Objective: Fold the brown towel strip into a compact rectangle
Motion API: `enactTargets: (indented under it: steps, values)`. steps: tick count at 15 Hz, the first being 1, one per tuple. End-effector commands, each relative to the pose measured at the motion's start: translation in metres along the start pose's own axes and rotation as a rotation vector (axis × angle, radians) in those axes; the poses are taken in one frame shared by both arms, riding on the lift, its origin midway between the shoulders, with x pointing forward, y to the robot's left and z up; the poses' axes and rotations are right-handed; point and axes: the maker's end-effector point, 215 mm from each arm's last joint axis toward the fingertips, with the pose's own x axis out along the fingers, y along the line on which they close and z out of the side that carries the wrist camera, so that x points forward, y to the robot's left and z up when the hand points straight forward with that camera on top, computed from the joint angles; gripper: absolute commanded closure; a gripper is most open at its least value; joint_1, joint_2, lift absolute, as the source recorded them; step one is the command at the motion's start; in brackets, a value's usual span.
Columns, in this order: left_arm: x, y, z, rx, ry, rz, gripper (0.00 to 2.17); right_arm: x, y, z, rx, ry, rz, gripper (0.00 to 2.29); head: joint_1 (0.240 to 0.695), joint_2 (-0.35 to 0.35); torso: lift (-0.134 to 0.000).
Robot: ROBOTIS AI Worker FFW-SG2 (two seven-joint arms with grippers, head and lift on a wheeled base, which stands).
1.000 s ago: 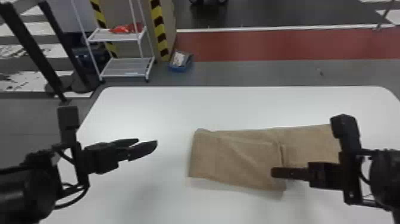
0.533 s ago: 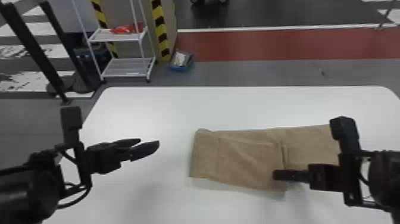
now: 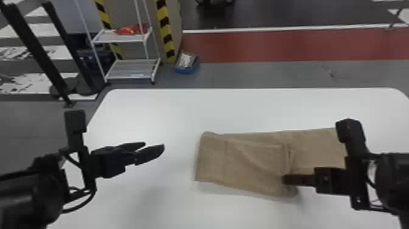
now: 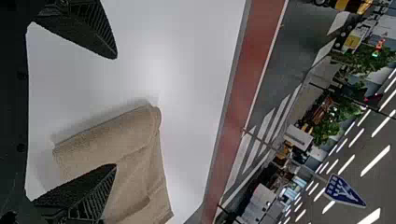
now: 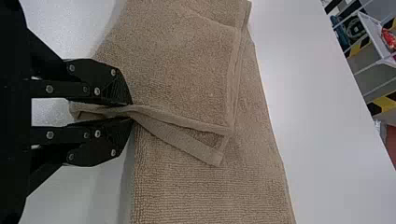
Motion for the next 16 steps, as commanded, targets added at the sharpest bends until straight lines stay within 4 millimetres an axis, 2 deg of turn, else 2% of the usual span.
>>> enactTargets:
  steps: [1,5,8,9,10,12,13,14,15,16]
  values:
    - [0.000,0.000,0.000,-0.001,0.000,-0.001,0.05,-0.003,0.001,0.008,0.004,-0.013,0.007,1.09,0.695,0.110,-0.120]
    - [-0.002,0.004,0.002,-0.001,-0.004,0.005,0.05,-0.012,0.007,0.036,-0.014,-0.056,0.019,1.12,0.695,0.108,-0.120]
    - [-0.003,0.004,0.003,0.000,-0.007,0.008,0.05,-0.030,0.016,0.068,-0.025,-0.126,0.061,1.12,0.695,0.110,-0.120]
    - [-0.004,0.004,0.003,0.001,-0.007,0.006,0.05,-0.036,0.014,0.074,-0.021,-0.142,0.067,1.12,0.695,0.110,-0.120]
    - [-0.004,0.003,0.003,0.000,-0.008,0.005,0.05,-0.044,-0.001,0.082,-0.031,-0.166,0.043,1.12,0.695,0.108,-0.120]
    - [-0.006,0.005,0.003,-0.006,-0.014,0.006,0.06,-0.033,-0.023,0.079,-0.031,-0.140,0.038,1.12,0.695,0.094,-0.120]
    - [-0.006,0.005,0.004,-0.005,-0.015,0.006,0.06,-0.036,-0.021,0.095,-0.055,-0.173,0.062,1.12,0.695,0.084,-0.120]
    - [-0.007,0.004,0.005,-0.004,-0.017,0.003,0.06,-0.044,-0.026,0.105,-0.060,-0.194,0.058,1.12,0.695,0.073,-0.120]
    - [-0.008,0.005,0.005,-0.003,-0.019,0.006,0.06,-0.053,-0.022,0.117,-0.073,-0.214,0.078,1.12,0.695,0.069,-0.120]
    - [-0.010,0.006,0.004,-0.007,-0.019,0.007,0.06,-0.058,-0.028,0.121,-0.088,-0.224,0.068,1.12,0.695,0.064,-0.120]
